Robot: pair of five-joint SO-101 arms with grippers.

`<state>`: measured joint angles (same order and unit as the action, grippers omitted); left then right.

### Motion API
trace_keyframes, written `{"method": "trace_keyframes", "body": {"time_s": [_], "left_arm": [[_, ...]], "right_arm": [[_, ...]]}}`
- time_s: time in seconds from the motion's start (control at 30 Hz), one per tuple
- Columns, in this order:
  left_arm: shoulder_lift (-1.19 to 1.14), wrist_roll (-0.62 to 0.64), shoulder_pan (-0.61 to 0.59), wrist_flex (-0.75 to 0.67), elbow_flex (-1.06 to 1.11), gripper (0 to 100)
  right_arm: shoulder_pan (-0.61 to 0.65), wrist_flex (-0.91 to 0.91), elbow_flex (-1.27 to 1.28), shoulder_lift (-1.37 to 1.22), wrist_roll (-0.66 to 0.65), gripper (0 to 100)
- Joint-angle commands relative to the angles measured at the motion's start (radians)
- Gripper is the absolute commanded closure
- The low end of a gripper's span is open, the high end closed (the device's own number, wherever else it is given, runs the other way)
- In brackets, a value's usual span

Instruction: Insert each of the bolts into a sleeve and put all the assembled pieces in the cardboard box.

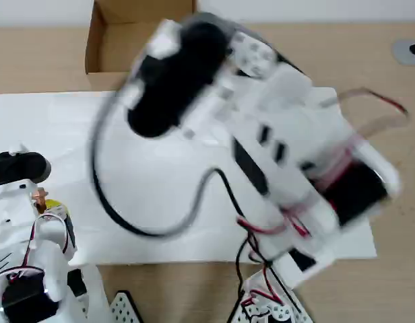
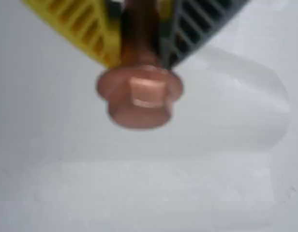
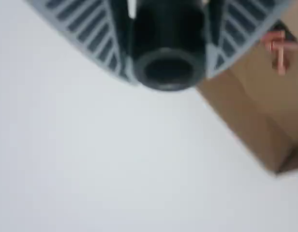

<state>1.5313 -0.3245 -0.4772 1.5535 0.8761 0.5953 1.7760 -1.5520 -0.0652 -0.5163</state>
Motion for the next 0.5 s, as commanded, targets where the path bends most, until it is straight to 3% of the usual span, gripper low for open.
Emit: {"method": "trace_keyframes", "body": {"time_s": [0.0,0.23,0.37,0.47], "left_arm": [[0.005,-0.003,0.014,-0.009,-0.048,99],[-0.001,0.035,0.025,-0.017,-0.273,99],[-0.001,0.038,0.123,-0.015,-0.358,99],[-0.002,0.101,0.201,-0.048,-0.407,99]], "right_arm": [[0.016,0.014,0.065,0.139,0.164,98.8],[0.070,0.014,0.545,0.417,0.446,98.8],[0.251,0.012,0.905,0.578,0.430,98.8],[0.320,-0.014,1.141,0.670,0.399,98.8]]}}
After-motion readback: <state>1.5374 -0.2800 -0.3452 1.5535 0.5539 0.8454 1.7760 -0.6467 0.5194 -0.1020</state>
